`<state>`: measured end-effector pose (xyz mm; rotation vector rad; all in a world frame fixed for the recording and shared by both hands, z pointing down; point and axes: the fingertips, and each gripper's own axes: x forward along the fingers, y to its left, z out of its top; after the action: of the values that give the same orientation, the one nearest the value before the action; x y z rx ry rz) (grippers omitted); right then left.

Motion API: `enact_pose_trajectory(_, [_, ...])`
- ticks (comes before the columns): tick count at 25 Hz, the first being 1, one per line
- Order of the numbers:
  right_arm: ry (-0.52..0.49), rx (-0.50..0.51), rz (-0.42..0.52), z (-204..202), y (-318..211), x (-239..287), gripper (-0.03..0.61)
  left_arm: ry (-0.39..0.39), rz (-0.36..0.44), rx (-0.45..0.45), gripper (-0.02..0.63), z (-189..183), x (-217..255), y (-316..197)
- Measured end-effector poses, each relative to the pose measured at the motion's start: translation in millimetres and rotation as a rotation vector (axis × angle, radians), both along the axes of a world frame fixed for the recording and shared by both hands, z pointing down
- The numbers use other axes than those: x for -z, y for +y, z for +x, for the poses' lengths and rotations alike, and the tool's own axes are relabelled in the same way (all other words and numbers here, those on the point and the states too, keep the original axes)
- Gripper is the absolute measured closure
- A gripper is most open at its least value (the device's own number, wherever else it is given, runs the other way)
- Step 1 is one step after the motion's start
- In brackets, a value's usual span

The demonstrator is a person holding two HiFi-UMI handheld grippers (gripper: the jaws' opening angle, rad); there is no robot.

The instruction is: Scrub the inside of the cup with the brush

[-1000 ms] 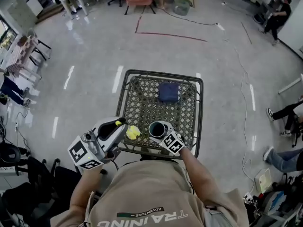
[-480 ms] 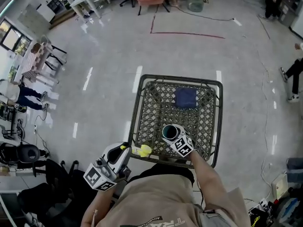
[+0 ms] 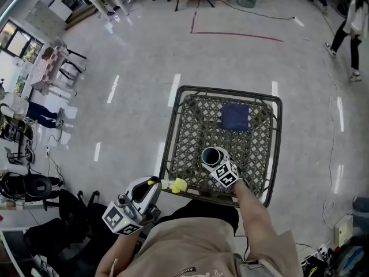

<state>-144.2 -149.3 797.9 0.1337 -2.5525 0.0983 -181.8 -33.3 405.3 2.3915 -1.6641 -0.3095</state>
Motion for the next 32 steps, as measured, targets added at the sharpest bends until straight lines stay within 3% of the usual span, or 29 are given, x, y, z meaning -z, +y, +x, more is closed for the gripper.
enact_pose_trajectory(10, [-0.001, -0.010, 0.006, 1.2, 3.1, -10.6, 0.189, -0.012, -0.010, -0.030, 0.558, 6.4, 0.7, 3.8])
enact_pose_trajectory(20, [0.115, -0.032, 0.005, 17.3, 3.0, -25.1, 0.189, -0.003, 0.014, -0.057, 0.558, 17.7, 2.0, -1.6])
enact_pose_trajectory(28, [0.192, -0.054, -0.004, 50.2, 11.5, -22.6, 0.189, 0.019, 0.054, -0.085, 0.558, 20.5, 7.3, -0.6])
enact_pose_trajectory(32, [0.189, -0.116, -0.066, 73.1, 22.8, -6.4, 0.190, 0.032, 0.079, -0.106, 0.558, 16.1, 1.9, 0.2])
